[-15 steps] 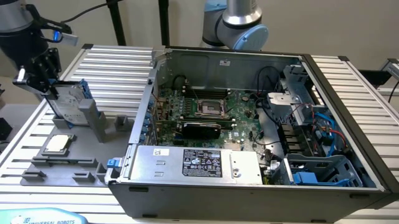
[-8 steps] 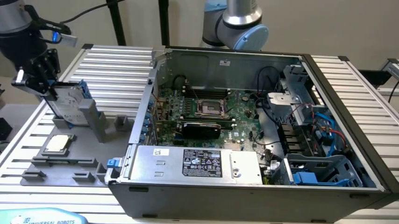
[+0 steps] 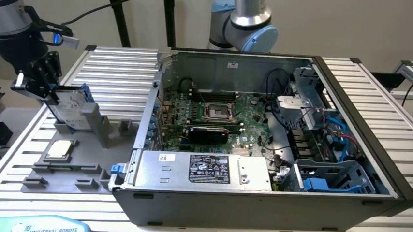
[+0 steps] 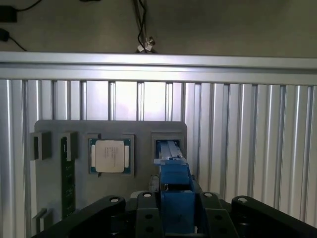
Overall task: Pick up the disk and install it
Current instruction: 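Pick up the disk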
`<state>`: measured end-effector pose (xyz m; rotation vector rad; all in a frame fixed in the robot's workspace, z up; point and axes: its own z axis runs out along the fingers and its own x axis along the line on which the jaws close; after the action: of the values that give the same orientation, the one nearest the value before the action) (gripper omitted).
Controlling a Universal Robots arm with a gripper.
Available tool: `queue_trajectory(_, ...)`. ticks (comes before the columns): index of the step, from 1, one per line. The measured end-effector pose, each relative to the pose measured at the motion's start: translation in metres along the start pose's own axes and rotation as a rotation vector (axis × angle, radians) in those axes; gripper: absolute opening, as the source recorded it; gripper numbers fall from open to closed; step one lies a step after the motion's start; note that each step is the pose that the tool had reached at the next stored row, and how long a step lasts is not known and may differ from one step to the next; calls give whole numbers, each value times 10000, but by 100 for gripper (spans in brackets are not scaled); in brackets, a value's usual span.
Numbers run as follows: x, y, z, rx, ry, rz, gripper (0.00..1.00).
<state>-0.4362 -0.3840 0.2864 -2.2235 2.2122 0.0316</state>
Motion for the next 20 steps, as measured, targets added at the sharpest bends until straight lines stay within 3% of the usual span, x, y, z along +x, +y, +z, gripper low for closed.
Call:
queue_trajectory(15,1,0,-2,3,-2,-1,33)
queue_trajectory(20,0,1,-46,1,-10,0,33)
